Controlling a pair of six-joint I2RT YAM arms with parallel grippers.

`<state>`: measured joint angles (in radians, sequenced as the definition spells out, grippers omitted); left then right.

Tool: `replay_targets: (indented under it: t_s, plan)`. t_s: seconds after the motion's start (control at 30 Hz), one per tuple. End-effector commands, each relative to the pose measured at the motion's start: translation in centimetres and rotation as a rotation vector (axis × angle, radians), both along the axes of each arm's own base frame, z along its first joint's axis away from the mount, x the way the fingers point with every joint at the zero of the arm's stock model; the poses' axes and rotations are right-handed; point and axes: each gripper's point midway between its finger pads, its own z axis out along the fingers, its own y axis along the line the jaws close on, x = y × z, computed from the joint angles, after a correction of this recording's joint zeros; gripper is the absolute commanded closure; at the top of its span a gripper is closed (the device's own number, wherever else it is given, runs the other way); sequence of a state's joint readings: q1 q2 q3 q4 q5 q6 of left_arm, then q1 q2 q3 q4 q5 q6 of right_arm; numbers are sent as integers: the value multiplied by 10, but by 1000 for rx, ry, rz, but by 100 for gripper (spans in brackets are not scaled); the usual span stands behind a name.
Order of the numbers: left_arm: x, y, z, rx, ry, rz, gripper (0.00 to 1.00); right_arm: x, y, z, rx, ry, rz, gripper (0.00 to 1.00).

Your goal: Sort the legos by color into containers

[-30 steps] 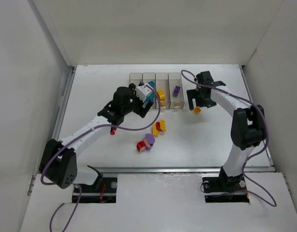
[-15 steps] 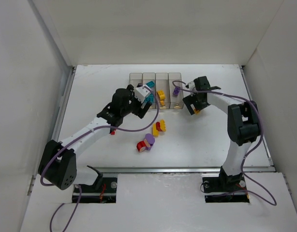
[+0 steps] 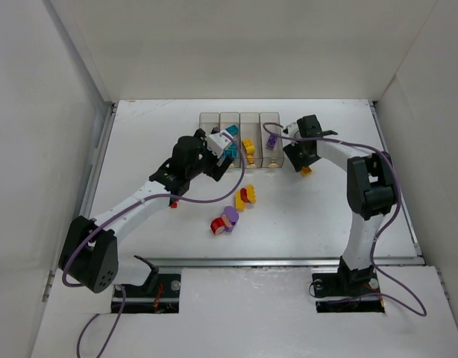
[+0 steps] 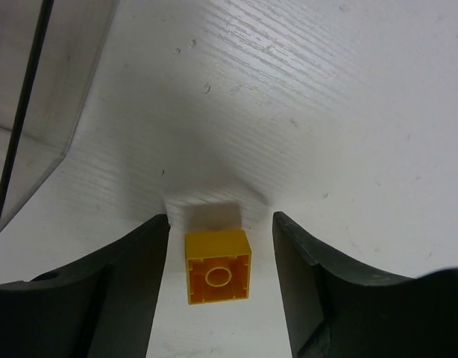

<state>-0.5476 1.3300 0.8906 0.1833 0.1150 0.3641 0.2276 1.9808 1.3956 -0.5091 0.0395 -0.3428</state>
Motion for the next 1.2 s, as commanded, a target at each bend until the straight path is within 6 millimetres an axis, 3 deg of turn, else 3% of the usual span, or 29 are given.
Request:
replay_targets:
  t_s: [0.0,0.17,0.3,0.43,0.53,0.6,0.63,0.67,0.8,0.83,0.9,0.97,1.0,1.03,1.1,1.13,1.17]
  plan:
    - [3,3,23,-26,-81,6,18,-3,1,7,27,2,-18,35]
    - [5,0,20,-24,-71,-3,18,-20,-7,2,18,67,-66,31]
    - [6,-3,20,-27,-70,-12,18,-21,-10,1,14,55,-108,31]
    - [6,-3,20,-27,-70,-12,18,-21,-13,2,25,48,-134,43]
    - [8,0,20,-27,-70,-3,18,-24,-18,3,21,63,-143,65]
    - [8,0,20,-34,-65,1,18,-22,-20,6,16,56,-169,93]
    - [8,0,20,-34,-65,1,18,-20,-31,11,-15,34,-211,100]
    - [8,0,20,-34,-65,1,18,-18,-40,18,-20,13,-247,100]
    - [7,1,15,-28,-55,1,18,-2,-57,79,8,-175,-337,100]
    - [7,1,15,-28,-55,1,18,4,-61,107,19,-257,-368,100]
    - [6,0,15,-46,-43,9,15,14,-61,142,53,-351,-402,100]
    - [7,0,17,-72,-35,28,12,27,-40,171,157,-439,-365,100]
    - [7,0,17,-72,-35,28,11,29,-6,184,229,-461,-275,100]
    - [6,-2,13,-83,-16,26,8,34,15,198,271,-495,-225,100]
    - [4,-4,10,-88,2,17,6,43,67,202,372,-497,-92,100]
    - [1,-4,6,-86,13,7,6,44,104,217,430,-510,-16,100]
    - [0,-3,3,-70,16,3,6,49,128,200,453,-462,21,100]
